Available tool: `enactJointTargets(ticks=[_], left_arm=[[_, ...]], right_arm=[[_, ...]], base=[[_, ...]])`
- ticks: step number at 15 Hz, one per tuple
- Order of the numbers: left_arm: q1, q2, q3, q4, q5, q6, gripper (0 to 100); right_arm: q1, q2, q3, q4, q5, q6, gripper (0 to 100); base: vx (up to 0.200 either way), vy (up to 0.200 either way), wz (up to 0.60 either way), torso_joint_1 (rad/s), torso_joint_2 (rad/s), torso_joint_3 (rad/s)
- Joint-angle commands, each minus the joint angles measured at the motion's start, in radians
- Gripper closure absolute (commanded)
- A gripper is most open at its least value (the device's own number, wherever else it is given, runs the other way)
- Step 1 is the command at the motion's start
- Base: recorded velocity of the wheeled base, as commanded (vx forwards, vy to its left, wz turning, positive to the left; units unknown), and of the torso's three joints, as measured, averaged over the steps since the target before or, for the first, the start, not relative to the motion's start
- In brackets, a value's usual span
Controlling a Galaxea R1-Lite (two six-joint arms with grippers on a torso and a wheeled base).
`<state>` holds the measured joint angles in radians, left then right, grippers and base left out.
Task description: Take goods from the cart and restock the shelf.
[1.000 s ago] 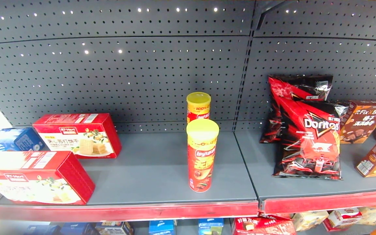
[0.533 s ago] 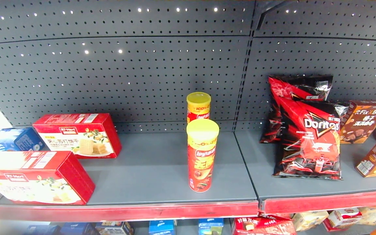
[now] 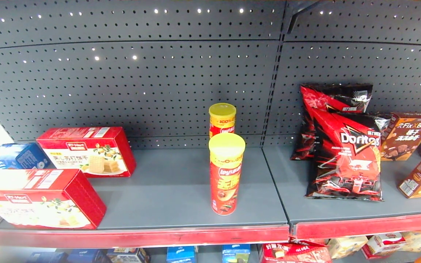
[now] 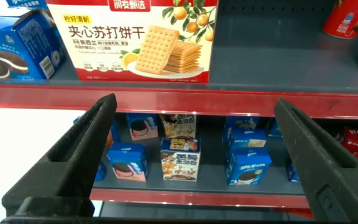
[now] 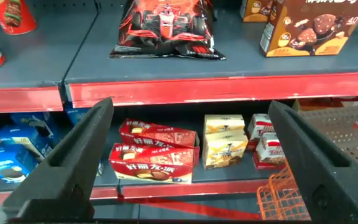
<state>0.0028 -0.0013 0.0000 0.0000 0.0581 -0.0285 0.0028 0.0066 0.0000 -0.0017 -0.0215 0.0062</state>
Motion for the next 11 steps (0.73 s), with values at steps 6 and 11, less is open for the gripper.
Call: enactJointTargets(ticks=[6, 11], left_arm=[[0.000, 0.001, 0.000, 0.000, 0.000, -0.001, 0], [0.000, 0.001, 0.000, 0.000, 0.000, -0.001, 0]], right_arm=[[0.000, 0.000, 0.000, 0.002, 0.000, 0.000, 0], [0.000, 0.001, 0.000, 0.002, 0.000, -0.002, 0]], base=[[0.000, 0.000, 0.00, 0.000, 0.00, 0.000], [0.000, 0.000, 0.00, 0.000, 0.00, 0.000]])
